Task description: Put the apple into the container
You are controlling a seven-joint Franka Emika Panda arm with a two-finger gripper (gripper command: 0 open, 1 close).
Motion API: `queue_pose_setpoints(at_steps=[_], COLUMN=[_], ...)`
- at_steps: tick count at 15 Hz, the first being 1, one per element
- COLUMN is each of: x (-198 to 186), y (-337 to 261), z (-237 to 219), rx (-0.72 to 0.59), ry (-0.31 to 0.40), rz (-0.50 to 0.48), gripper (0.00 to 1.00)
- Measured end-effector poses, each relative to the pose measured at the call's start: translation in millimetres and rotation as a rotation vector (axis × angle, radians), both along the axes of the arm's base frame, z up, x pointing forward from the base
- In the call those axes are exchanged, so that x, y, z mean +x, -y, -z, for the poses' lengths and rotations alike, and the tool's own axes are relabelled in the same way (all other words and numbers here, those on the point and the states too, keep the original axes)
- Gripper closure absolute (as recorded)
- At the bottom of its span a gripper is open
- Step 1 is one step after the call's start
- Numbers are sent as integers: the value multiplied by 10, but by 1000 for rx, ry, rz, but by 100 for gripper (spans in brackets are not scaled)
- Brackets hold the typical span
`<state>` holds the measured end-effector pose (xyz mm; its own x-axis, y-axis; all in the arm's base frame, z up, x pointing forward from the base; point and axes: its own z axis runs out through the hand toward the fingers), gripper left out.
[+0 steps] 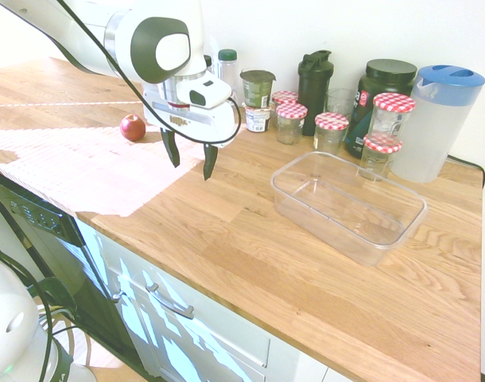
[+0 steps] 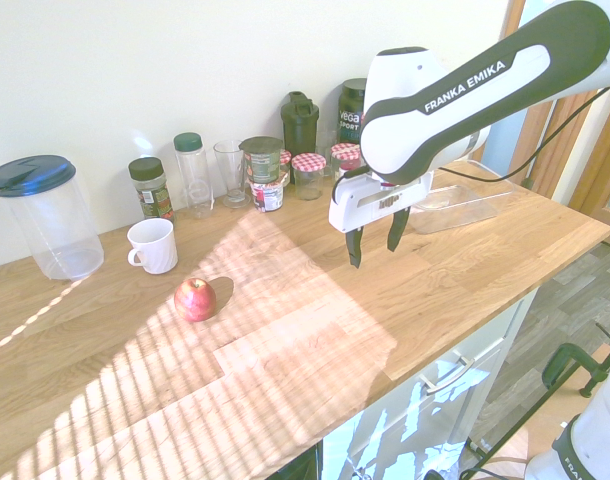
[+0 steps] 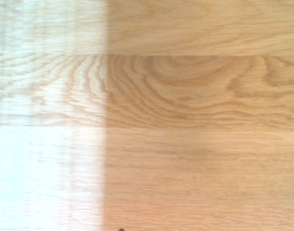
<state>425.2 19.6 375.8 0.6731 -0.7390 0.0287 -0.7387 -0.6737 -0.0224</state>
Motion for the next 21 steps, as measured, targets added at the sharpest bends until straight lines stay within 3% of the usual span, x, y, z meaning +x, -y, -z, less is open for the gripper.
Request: queue_pose_setpoints(at_steps=[4, 8, 13, 18, 19, 21], x=[81, 258, 550, 846, 902, 981], y=[-227, -1344, -2391, -2796, -2816, -2846], z=[-214, -670, -367, -87, -30, 92], rx=[7, 46, 52, 23, 19, 11], ry=[73, 172, 139, 132, 133, 128], rz=[-43, -255, -475, -567, -572, -579], gripper=[0, 0, 0, 0, 100, 100])
